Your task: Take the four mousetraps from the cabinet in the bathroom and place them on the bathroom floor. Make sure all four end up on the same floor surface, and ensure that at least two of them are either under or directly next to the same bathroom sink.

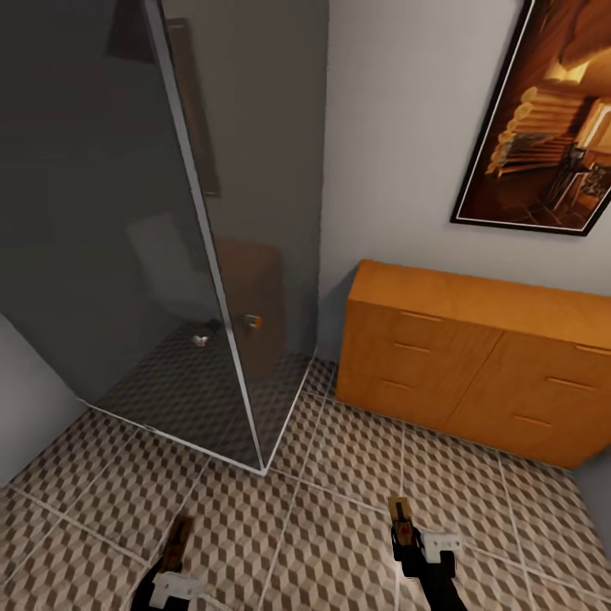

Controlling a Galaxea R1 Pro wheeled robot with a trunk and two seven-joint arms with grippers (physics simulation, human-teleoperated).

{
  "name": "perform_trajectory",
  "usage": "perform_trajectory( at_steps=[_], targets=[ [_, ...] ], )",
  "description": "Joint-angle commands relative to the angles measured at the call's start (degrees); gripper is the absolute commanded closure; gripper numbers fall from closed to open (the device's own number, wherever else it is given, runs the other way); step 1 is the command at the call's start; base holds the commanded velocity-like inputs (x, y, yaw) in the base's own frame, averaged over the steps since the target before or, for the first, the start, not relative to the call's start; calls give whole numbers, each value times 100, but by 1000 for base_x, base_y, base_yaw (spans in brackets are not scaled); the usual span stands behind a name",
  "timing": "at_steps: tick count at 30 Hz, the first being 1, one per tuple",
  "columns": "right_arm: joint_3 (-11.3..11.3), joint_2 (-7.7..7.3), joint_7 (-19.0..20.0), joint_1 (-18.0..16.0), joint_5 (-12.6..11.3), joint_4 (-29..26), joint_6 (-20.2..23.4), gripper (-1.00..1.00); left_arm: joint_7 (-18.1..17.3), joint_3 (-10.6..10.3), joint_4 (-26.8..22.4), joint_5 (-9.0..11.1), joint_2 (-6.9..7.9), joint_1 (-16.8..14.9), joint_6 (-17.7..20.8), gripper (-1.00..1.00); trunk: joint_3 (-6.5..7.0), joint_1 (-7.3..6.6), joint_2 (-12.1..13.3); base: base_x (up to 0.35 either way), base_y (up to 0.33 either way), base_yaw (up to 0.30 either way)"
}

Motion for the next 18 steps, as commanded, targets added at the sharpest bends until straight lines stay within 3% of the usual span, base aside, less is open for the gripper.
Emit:
perform_trajectory(
  at_steps=[1,18],
  targets=[
    [50,-2,-17,-2,-38,0,-13,100,22,-48,19,19,-5,-7,-23,100,-6,3,-10,0,0,271],
    [50,1,-17,-2,-37,1,-13,100,22,-48,19,19,-12,-9,-23,100,61,3,-10,0,0,271]
  ],
)
